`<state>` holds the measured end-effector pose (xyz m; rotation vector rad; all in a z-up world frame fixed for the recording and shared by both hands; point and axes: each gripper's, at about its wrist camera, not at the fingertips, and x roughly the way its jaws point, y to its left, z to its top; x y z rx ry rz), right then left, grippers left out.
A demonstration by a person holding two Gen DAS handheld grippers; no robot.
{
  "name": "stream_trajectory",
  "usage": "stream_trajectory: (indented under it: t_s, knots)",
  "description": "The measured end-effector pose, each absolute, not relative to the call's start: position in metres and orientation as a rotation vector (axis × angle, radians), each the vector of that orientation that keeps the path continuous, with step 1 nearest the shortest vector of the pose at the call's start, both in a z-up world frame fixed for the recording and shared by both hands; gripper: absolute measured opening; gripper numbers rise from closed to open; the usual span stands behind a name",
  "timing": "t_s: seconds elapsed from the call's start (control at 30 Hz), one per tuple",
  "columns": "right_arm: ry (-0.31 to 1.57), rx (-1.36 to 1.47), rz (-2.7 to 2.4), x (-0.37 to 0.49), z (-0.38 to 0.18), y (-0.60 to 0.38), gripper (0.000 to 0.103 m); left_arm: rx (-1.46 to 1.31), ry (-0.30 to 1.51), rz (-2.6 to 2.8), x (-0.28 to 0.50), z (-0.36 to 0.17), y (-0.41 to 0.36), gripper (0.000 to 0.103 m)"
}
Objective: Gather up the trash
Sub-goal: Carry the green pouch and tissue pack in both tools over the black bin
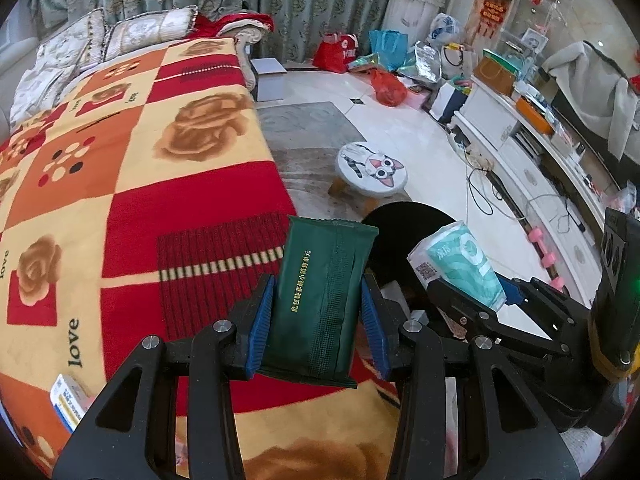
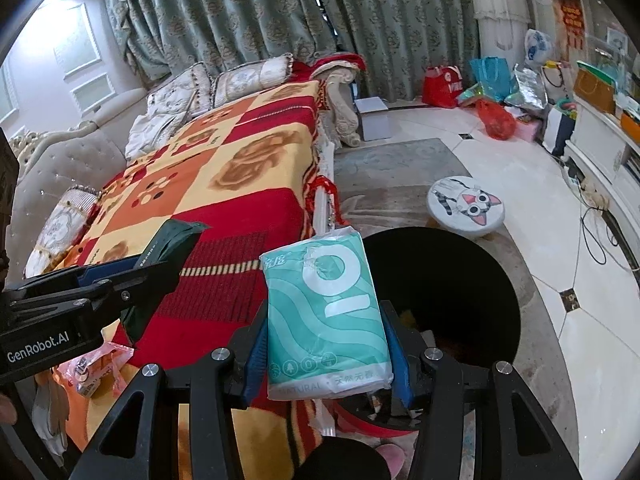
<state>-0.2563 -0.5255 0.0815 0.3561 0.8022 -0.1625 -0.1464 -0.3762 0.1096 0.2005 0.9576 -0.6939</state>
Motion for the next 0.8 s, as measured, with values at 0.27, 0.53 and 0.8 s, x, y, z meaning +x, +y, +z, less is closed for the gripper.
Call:
stream_trajectory:
  t_s: [0.27, 0.53, 0.8]
  knots:
    - [0.811, 0.383, -0.198, -0.261, 0.075, -0.542, 0.049, 0.206, 0.988, -0.725, -0.144, 0.1, -0.396, 0.04]
    - [0.813, 0.409, -0.231, -0.268, 0.069, -0.559, 0.049, 0.2, 1.012, -0.758, -0.144, 0.093, -0.414, 0.04]
    - [0.826, 0.436, -0.254, -0.273, 0.06, -0.574, 0.049, 0.197, 1.037, -0.772, -0.143, 0.083, -0.429, 0.04]
